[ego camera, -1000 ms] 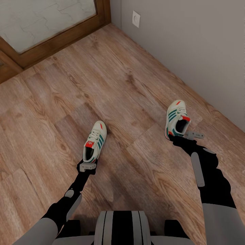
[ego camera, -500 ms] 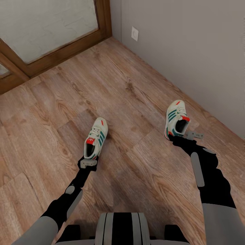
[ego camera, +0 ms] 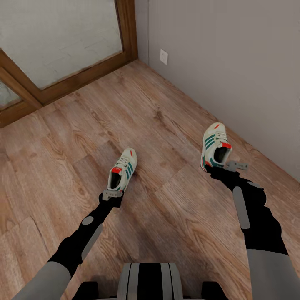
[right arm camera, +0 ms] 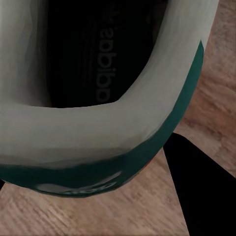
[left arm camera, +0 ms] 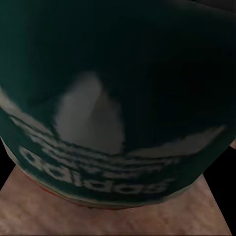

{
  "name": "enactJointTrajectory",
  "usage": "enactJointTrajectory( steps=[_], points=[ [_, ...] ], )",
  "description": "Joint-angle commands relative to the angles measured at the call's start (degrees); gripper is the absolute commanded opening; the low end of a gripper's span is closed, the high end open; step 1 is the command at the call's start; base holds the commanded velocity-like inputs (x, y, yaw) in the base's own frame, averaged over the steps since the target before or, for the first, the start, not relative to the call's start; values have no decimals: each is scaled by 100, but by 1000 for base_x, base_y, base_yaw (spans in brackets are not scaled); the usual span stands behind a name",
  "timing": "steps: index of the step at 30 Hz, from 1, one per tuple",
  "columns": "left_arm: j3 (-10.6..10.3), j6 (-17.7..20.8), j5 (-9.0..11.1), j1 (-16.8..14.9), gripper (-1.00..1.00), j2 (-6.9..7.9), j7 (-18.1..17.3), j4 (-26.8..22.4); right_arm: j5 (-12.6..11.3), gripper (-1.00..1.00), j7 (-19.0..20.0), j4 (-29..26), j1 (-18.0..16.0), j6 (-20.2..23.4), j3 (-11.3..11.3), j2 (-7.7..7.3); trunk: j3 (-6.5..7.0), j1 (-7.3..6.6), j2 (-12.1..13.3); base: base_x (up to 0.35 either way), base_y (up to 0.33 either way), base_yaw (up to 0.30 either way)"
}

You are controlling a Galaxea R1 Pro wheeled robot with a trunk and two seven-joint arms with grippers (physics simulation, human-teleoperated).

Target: Pick up the two gym shoes and the two sandals from the corridor floor and place them onto the hallstand (shoe rack) in the corridor, making sure they are on the rack and not on the floor. Arrange them so the two gym shoes are next to each other and the two sandals are next to each other.

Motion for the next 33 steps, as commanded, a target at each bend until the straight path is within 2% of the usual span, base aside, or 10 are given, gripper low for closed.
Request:
enactJointTrajectory(
  steps=[1, 5, 7, 8, 13, 33],
  points=[
    [-17, 50, 60, -3, -100, 35, -8, -16, -12, -100, -5, -4, 0, 28, 168, 1, 20, -3, 1, 0, 0, 0],
    [-10, 131, 60, -4, -100, 78, -8, -41, 2, -100, -34, 0, 2, 33, 1112, -3, 109, -13, 6, 0, 0, 0],
    [-9, 141, 60, -4, -100, 81, -8, -43, 3, -100, -42, 2, -1, 35, 1252, -2, 153, -19, 9, 0, 0, 0],
    [-9, 354, 65, -4, -100, 81, -10, -65, -3, -100, -48, 6, 1, 36, 1379, -1, 175, -21, 10, 0, 0, 0],
    [-43, 867, 73, 3, -100, 72, -17, -477, -5, -100, -49, 12, 0, 37, 1402, -4, 286, -34, 17, 0, 0, 0],
    [-53, 890, 86, 30, -100, 66, -57, -511, -40, -100, -43, 42, 0, 37, 1395, -27, 752, -86, 43, 0, 0, 0]
  ],
)
